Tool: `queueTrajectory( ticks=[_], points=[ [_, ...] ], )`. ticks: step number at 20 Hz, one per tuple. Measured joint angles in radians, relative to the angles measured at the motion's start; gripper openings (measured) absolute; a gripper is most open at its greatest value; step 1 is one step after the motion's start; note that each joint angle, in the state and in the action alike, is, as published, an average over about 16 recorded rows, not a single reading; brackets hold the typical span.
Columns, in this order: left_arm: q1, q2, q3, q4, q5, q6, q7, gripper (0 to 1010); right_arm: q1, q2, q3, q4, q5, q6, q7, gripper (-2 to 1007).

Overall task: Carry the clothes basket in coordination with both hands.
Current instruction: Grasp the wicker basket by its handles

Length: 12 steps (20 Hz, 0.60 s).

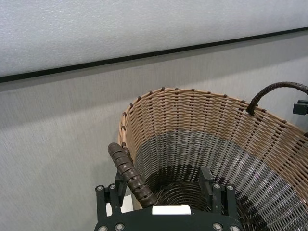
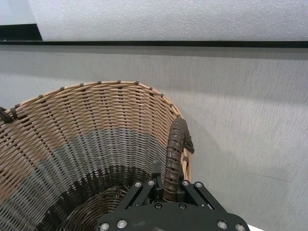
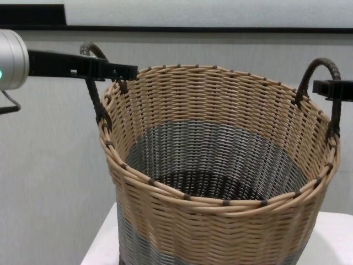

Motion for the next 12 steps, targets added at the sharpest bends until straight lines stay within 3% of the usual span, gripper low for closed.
queueTrajectory(
  ticks=[6, 12],
  points=[
    [0.000, 0.000, 0.000, 0.000, 0.000, 0.000, 0.000, 884, 0.000, 0.000, 0.000, 0.000, 0.000, 0.000, 0.000, 147],
    [0.000, 0.000, 0.000, 0.000, 0.000, 0.000, 0.000, 713, 0.000, 0.000, 0.000, 0.000, 0.000, 0.000, 0.000, 147]
  ],
)
